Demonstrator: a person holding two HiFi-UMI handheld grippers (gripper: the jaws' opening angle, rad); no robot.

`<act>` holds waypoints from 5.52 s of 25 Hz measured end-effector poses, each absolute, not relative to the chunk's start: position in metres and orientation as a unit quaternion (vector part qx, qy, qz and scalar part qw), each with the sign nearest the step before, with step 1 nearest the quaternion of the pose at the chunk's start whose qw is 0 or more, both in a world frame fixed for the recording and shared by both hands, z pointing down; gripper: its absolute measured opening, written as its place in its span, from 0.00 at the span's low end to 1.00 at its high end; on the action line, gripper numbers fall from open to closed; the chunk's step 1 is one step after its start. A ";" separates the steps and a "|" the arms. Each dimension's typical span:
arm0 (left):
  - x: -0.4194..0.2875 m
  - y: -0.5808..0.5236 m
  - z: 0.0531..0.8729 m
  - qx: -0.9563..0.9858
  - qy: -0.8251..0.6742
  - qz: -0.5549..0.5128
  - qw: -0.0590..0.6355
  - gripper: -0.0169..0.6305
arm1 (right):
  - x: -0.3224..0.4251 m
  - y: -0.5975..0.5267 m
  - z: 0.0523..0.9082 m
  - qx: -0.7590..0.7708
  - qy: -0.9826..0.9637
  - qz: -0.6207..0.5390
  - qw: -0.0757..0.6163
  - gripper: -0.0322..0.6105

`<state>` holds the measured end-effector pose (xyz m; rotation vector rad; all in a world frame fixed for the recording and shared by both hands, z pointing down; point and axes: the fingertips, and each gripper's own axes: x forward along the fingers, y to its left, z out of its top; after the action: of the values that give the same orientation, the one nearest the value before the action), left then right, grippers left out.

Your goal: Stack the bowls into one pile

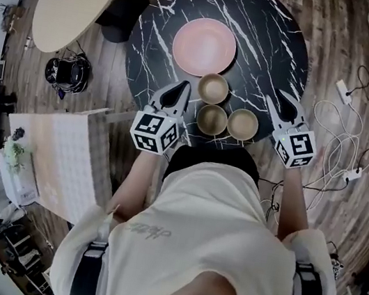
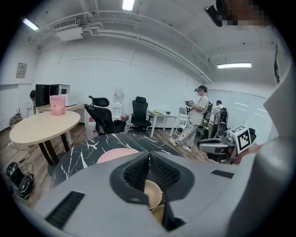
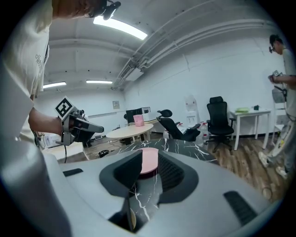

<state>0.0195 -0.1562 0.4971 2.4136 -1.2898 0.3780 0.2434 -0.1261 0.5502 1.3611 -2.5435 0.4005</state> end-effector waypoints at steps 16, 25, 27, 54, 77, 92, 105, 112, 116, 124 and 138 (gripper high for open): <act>0.017 -0.138 0.519 0.864 -0.431 0.149 0.213 0.06 | 0.229 -0.085 0.658 0.458 -0.834 0.221 0.214 0.20; -0.005 -0.137 0.525 0.859 -0.439 0.134 0.227 0.06 | 0.232 -0.061 0.710 0.468 -0.800 0.300 0.226 0.22; -0.007 -0.135 0.522 0.858 -0.441 0.125 0.232 0.06 | 0.230 -0.052 0.716 0.467 -0.794 0.310 0.236 0.22; -0.020 -0.124 0.531 0.868 -0.427 0.120 0.224 0.06 | 0.227 -0.033 0.754 0.478 -0.745 0.364 0.290 0.11; -0.043 -0.121 0.517 0.867 -0.441 0.099 0.210 0.06 | 0.234 -0.071 0.686 0.493 -0.771 0.311 0.255 0.09; -0.058 -0.128 0.485 0.859 -0.470 0.059 0.195 0.06 | 0.197 -0.120 0.645 0.467 -0.808 0.282 0.223 0.09; -0.091 -0.113 0.486 0.827 -0.524 0.055 0.195 0.06 | 0.154 -0.147 0.644 0.416 -0.838 0.266 0.234 0.09; -0.101 -0.110 0.488 0.813 -0.542 0.057 0.206 0.06 | 0.134 -0.159 0.651 0.391 -0.848 0.268 0.238 0.09; -0.102 -0.112 0.491 0.806 -0.549 0.057 0.214 0.06 | 0.128 -0.167 0.661 0.384 -0.849 0.271 0.242 0.09; -0.108 -0.116 0.499 0.793 -0.562 0.067 0.226 0.06 | 0.120 -0.175 0.684 0.369 -0.848 0.288 0.249 0.09; -0.101 -0.123 0.516 0.781 -0.568 0.085 0.244 0.06 | 0.112 -0.184 0.709 0.348 -0.845 0.306 0.267 0.09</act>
<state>-0.1013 -0.1227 0.5159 2.1335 -1.5511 0.2309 0.1118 -0.1838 0.7087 0.9379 -2.2809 0.8253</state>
